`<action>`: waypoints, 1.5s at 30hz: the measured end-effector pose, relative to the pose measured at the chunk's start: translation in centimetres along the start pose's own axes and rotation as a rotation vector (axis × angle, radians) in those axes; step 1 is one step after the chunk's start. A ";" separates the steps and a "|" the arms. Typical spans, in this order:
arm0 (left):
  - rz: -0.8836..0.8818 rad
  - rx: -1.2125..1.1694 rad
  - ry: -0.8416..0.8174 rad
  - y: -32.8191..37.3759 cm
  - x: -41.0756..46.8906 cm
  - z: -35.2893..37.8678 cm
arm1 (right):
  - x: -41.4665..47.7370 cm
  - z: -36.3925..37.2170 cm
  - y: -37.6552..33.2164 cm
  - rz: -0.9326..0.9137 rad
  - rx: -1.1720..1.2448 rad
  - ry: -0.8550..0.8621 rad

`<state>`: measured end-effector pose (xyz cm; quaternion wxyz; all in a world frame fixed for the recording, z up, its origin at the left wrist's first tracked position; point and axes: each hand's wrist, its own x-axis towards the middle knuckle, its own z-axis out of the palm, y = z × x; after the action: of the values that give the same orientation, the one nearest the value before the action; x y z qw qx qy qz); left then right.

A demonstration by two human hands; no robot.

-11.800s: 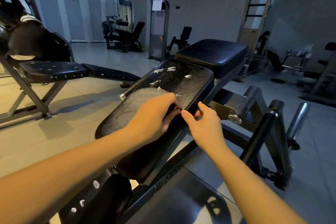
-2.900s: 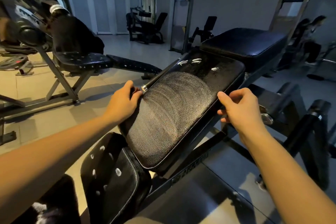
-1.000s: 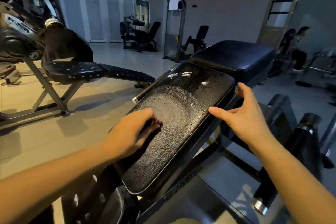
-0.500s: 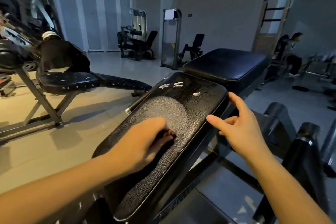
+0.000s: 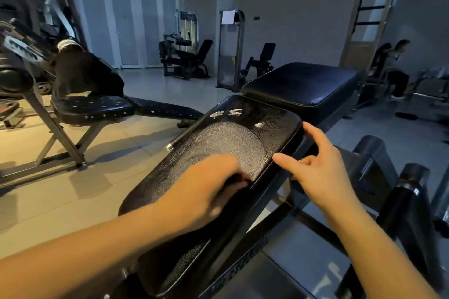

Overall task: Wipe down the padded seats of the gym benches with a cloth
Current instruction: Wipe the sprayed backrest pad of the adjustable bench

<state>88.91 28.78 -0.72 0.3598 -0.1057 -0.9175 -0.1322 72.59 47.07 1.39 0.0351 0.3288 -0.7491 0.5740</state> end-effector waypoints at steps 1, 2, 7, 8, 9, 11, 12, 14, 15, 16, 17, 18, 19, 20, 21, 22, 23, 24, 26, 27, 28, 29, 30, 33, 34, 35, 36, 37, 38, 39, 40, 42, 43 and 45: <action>-0.072 0.050 0.034 -1.9 -0.9 -0.8 | 0.1 0.0 0.1 -0.003 0.006 0.001; -0.171 0.093 0.079 -3.9 -1.1 -1.4 | 0.2 0.1 0.2 -0.008 0.013 0.001; -0.485 0.165 0.204 -8.6 4.6 -0.6 | 0.1 0.2 1.0 -0.029 0.016 -0.040; -0.477 0.141 0.222 -7.4 6.1 0.1 | 0.0 0.2 0.9 -0.027 0.014 -0.041; -0.438 0.115 0.228 -5.6 7.1 0.7 | 0.0 0.2 0.9 -0.026 0.013 -0.040; -0.295 0.067 0.187 -1.6 7.2 1.4 | -0.1 0.1 0.9 -0.024 0.015 -0.039; -0.203 0.045 0.143 -0.1 6.2 1.4 | -0.1 0.1 0.8 -0.024 0.012 -0.037; -0.049 0.002 0.041 0.8 2.9 0.9 | -0.1 0.2 0.7 -0.035 0.005 -0.029; -0.037 0.005 0.015 0.0 1.4 0.2 | 0.0 0.2 0.7 -0.039 0.002 -0.024; -0.069 0.025 0.014 -1.5 0.3 -0.6 | 0.0 0.2 0.8 -0.036 0.002 -0.023; -0.125 0.054 0.030 -3.2 -0.3 -1.3 | 0.1 0.2 0.8 -0.032 0.000 -0.024; -0.185 0.089 0.057 -5.0 -0.3 -1.7 | 0.1 0.2 0.9 -0.032 -0.004 -0.030; -0.253 0.119 0.083 -6.5 0.4 -1.8 | 0.1 0.2 0.9 -0.039 -0.003 -0.038; -0.321 0.140 0.099 -7.8 1.6 -1.8 | 0.0 0.2 1.1 -0.045 -0.006 -0.038; -0.374 0.153 0.109 -8.4 3.2 -1.5 | -0.1 0.2 1.1 -0.058 -0.006 -0.038; -0.409 0.150 0.125 -8.4 4.8 -1.1 | -0.1 0.2 1.0 -0.068 -0.006 -0.037; -0.424 0.128 0.147 -7.8 6.3 -0.5 | -0.1 0.1 1.1 -0.073 -0.011 -0.033; -0.410 0.096 0.158 -6.4 7.4 0.0 | -0.1 0.1 1.0 -0.070 -0.020 -0.026; -0.303 0.036 0.114 -2.7 7.8 0.7 | -0.2 0.0 0.6 -0.051 -0.034 -0.003; -0.223 0.019 0.071 -1.0 7.1 0.8 | -0.3 0.0 0.4 -0.046 -0.040 0.003; -0.142 -0.001 0.033 0.4 5.5 0.7 | -0.3 0.0 0.2 -0.044 -0.047 0.006; -0.070 -0.020 0.008 0.8 3.7 0.4 | -0.3 0.0 0.0 -0.047 -0.042 0.009; -0.028 -0.022 -0.008 0.5 2.0 0.0 | -0.3 0.0 -0.2 -0.046 -0.031 0.010; -0.169 0.081 0.027 -4.0 -1.8 -1.7 | -0.3 0.0 0.1 -0.065 -0.014 -0.012; -0.237 0.112 0.045 -5.8 -2.1 -2.1 | -0.3 0.0 0.2 -0.070 -0.025 -0.020; -0.304 0.133 0.061 -7.3 -1.8 -2.4 | -0.3 0.0 0.3 -0.073 -0.030 -0.023; -0.362 0.147 0.079 -8.6 -0.9 -2.4 | -0.3 0.0 0.3 -0.068 -0.031 -0.025; -0.408 0.156 0.097 -9.3 0.5 -2.2 | -0.3 0.0 0.4 -0.067 -0.031 -0.027; -0.446 0.157 0.120 -9.6 2.3 -1.8 | -0.4 0.1 0.5 -0.069 -0.039 -0.027; -0.473 0.148 0.147 -9.4 4.2 -1.2 | -0.4 0.1 0.6 -0.074 -0.045 -0.024; -0.482 0.133 0.171 -8.7 6.0 -0.6 | -0.4 0.1 0.6 -0.076 -0.043 -0.025; -0.401 0.118 0.175 -5.9 8.2 0.4 | -0.2 0.0 0.8 -0.080 -0.032 -0.029; -0.330 0.095 0.150 -4.1 8.3 0.7 | -0.1 -0.1 0.7 -0.071 -0.023 -0.034; -0.157 0.023 0.076 -1.1 6.2 0.7 | -0.1 -0.3 0.6 -0.059 -0.025 -0.036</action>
<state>83.72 28.62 2.89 0.3840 -0.0244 -0.9102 -0.1533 72.20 47.47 0.93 0.0424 0.3606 -0.7467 0.5573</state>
